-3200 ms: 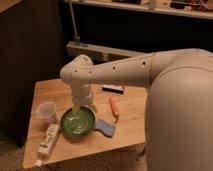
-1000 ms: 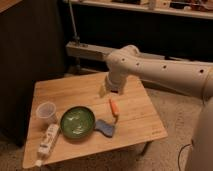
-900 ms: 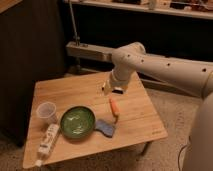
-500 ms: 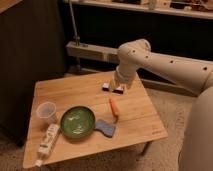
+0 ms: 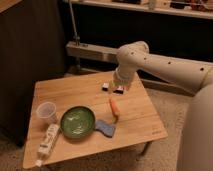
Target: Place the pepper in the ceramic bowl
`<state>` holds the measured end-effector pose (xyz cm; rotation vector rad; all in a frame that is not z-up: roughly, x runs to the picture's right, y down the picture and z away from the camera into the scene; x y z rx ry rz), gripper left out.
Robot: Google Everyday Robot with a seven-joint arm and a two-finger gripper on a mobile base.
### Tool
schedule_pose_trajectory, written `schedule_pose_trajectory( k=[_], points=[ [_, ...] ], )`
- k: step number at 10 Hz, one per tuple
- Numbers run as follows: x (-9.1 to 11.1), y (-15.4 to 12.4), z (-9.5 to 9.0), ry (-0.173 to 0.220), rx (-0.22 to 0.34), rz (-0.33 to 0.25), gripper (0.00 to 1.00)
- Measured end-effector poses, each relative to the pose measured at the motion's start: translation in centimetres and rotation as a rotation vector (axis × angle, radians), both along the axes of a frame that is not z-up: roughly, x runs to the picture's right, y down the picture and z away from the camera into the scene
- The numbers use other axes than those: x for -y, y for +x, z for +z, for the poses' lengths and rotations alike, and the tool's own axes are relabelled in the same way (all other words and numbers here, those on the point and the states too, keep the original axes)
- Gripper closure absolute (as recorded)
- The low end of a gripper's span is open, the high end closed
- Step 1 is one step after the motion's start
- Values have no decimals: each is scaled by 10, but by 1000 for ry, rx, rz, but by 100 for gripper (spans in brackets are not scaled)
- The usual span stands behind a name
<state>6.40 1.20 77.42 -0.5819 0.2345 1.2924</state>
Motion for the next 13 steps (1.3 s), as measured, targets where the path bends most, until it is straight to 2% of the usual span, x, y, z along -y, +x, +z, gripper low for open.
schedule_pose_trajectory(
  k=[4,7,9,13],
  points=[
    [-57,-19,50,-42,40,-41,35],
    [-98,-21,73,-83,47,-48,35],
    [-113,-22,82,-100,40,-55,35],
    [-122,-12,93,-105,8,-68,35]
  ],
)
